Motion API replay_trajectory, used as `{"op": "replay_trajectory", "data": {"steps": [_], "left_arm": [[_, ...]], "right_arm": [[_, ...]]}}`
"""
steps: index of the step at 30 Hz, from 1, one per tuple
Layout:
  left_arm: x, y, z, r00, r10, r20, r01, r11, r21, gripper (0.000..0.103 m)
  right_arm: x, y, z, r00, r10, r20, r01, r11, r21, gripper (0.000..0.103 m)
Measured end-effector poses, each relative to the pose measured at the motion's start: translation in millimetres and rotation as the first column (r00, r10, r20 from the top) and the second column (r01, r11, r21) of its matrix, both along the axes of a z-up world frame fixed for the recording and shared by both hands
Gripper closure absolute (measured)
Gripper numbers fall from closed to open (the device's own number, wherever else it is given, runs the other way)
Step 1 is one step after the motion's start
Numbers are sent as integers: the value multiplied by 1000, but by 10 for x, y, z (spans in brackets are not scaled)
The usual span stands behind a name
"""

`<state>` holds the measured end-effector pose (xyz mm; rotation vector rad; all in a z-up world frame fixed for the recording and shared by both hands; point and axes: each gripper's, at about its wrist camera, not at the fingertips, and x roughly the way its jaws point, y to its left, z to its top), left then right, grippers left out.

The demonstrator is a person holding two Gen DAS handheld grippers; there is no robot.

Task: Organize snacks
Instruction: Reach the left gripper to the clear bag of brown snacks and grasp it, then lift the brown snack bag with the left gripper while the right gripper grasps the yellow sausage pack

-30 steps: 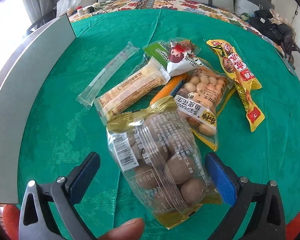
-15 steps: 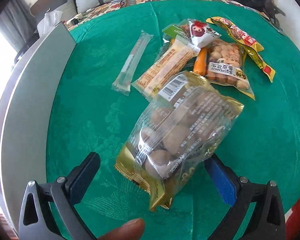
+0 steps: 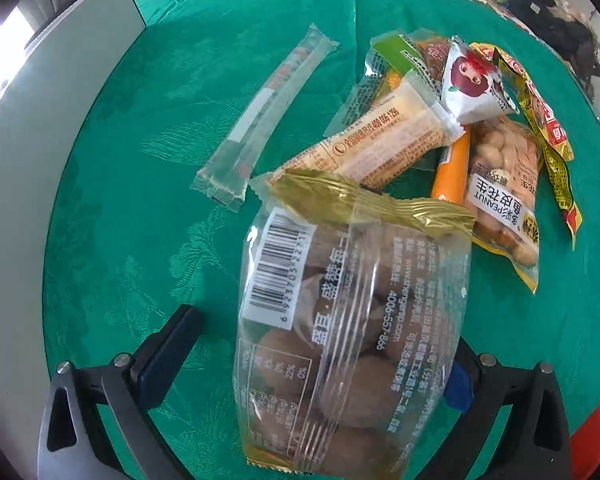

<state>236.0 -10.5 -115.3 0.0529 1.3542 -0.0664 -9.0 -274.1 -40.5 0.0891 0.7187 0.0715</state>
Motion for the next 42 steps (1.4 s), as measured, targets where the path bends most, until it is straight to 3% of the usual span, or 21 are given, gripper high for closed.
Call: {"op": "replay_trajectory", "data": {"steps": [3,5,7,9,12,15,18,20,23,25,28,31,35,36,38,39,42], "left_arm": [[34,27,-23,999,-18,-44,19,1000,6,0],[31,124,13,1000,12,-21,-12,1000,3,3],[1,283,62,998,49,31,-48,999,-16,22],[-76,423,103,997,47,61,-45,999,-29,34],[-309,717,66,996,38,82,-33,998,-58,34],[-647,896,42,991,10,134,-2,998,-58,33],[-912,994,1,983,1,185,7,999,-39,24],[-1079,1040,-38,976,8,220,1,999,-41,16],[-1074,1024,29,962,-4,273,16,999,-39,12],[-1112,1032,-4,957,-26,290,37,999,-33,7],[-1186,961,7,952,-65,299,76,997,-24,0],[-1235,951,24,946,-85,314,97,995,-24,0],[-1279,980,32,940,-93,328,107,994,-27,0],[-1272,971,28,939,-89,331,103,994,-26,0],[-1264,963,28,938,-84,335,98,995,-25,0],[-1261,961,29,938,-85,335,99,995,-26,0],[-1265,968,25,937,-87,337,102,994,-27,0]], "right_arm": [[44,-41,-30,1000,-10,-19,11,1000,24,4],[59,-57,-58,999,-13,-37,14,999,37,4],[45,-63,-73,999,-13,-43,14,999,39,4],[38,-82,-75,999,-15,-47,17,999,44,4],[94,-145,-137,997,0,-81,9,993,115,4],[217,-197,-341,983,38,-177,10,965,260,3],[366,-204,-468,974,59,-221,19,941,337,3],[539,-156,-430,969,87,-230,-19,959,284,3],[950,-59,-322,954,112,-278,-89,992,95,4],[1281,-45,-274,949,98,-299,-107,994,-12,4],[1817,-14,-296,930,112,-349,-148,986,-76,4],[2294,75,-387,909,132,-394,-187,977,-104,6],[2724,272,-485,913,121,-389,-189,972,-142,8],[2795,303,-520,912,113,-394,-185,971,-150,12],[2923,375,-636,897,103,-430,-199,963,-184,42],[2964,398,-702,887,98,-451,-207,958,-199,62],[3005,362,-751,887,86,-454,-180,969,-167,65]]}}
